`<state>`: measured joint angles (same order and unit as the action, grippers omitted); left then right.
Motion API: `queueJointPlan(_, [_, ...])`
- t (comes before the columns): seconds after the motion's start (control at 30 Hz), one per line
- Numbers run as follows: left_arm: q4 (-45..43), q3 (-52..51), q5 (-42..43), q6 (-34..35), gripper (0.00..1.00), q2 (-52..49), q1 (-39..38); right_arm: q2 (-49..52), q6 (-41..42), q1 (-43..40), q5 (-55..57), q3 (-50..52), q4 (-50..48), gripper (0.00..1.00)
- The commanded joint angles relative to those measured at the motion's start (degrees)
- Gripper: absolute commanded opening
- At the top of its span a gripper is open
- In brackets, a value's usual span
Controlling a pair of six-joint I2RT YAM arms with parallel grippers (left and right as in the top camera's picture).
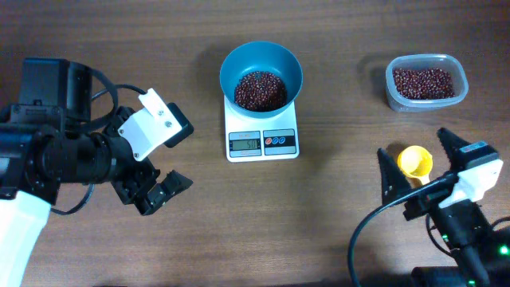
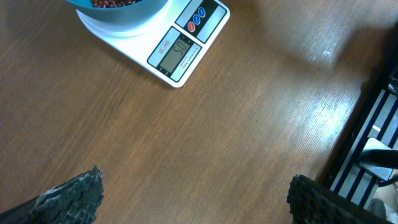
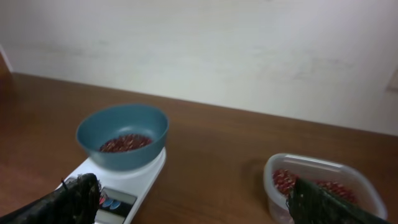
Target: Scoop item into bowl and weigh 50g on scale
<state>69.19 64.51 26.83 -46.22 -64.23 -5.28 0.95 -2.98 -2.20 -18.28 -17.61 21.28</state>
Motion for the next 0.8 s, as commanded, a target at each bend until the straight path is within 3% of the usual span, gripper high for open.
queueJointPlan(0.0, [-0.1,0.7,0.8,0.5,0.99,0.2,0.1,-0.8,0.3,2.8,3.8,3.1,-1.0,0.99])
queueJointPlan(0.4, [-0.1,0.7,0.8,0.5,0.99,0.2,0.1,-0.8,0.3,4.1,7.5,14.4,-10.9,0.99])
queueJointPlan(0.77, [-0.1,0.7,0.8,0.5,0.99,0.2,0.1,-0.8,-4.1,4.1,8.9,17.3,-17.7,0.98])
